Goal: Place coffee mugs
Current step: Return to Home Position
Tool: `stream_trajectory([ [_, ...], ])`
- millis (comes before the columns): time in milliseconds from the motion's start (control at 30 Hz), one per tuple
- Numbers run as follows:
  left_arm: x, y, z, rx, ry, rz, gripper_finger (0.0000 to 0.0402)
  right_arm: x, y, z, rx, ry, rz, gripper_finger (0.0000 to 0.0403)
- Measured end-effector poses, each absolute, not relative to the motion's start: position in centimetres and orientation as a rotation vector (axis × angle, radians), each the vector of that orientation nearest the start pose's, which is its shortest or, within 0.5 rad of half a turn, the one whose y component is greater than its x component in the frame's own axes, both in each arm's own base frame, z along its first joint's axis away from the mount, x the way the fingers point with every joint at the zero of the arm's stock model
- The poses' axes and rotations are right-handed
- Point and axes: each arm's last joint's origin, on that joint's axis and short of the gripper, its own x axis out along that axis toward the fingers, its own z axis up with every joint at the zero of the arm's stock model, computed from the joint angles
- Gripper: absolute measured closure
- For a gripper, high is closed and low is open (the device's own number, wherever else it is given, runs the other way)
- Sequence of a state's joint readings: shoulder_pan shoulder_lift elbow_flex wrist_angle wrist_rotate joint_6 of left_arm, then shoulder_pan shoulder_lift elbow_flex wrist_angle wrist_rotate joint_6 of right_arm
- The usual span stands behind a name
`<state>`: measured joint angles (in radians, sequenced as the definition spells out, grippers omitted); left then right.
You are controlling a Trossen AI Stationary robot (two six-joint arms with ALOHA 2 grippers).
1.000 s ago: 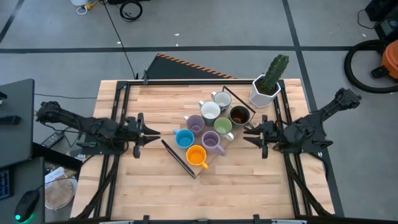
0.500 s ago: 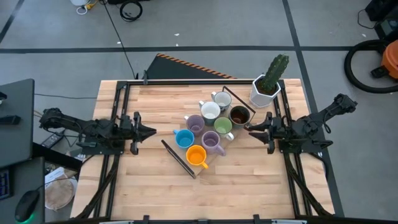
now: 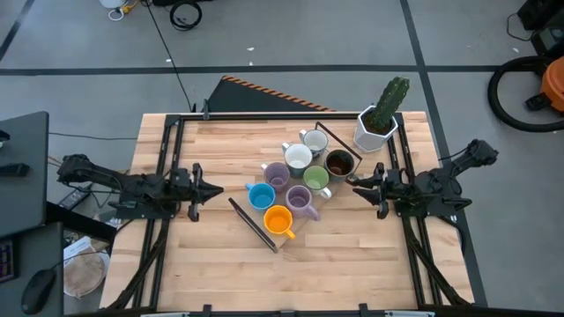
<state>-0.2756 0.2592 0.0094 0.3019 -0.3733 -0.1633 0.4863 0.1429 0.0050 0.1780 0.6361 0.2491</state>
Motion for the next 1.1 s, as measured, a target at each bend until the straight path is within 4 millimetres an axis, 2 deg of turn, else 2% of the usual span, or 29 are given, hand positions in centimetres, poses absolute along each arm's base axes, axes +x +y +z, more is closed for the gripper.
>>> stream_trajectory([
  [300, 11.08, -1.86, 17.16, -0.107, -0.036, 0.108, 0.0379, 9.54, 2.78, 17.11, 0.278, -0.065, -0.176, 0.0273],
  [533, 11.09, -1.87, 16.82, -0.006, 0.002, 0.110, 0.0379, 9.46, 2.32, 16.93, 0.281, -0.070, -0.337, 0.0273],
  [1100, 11.09, -1.87, 16.69, -0.009, 0.014, 0.110, 0.0379, 9.51, 2.48, 16.97, 0.283, -0.066, -0.279, 0.0273],
])
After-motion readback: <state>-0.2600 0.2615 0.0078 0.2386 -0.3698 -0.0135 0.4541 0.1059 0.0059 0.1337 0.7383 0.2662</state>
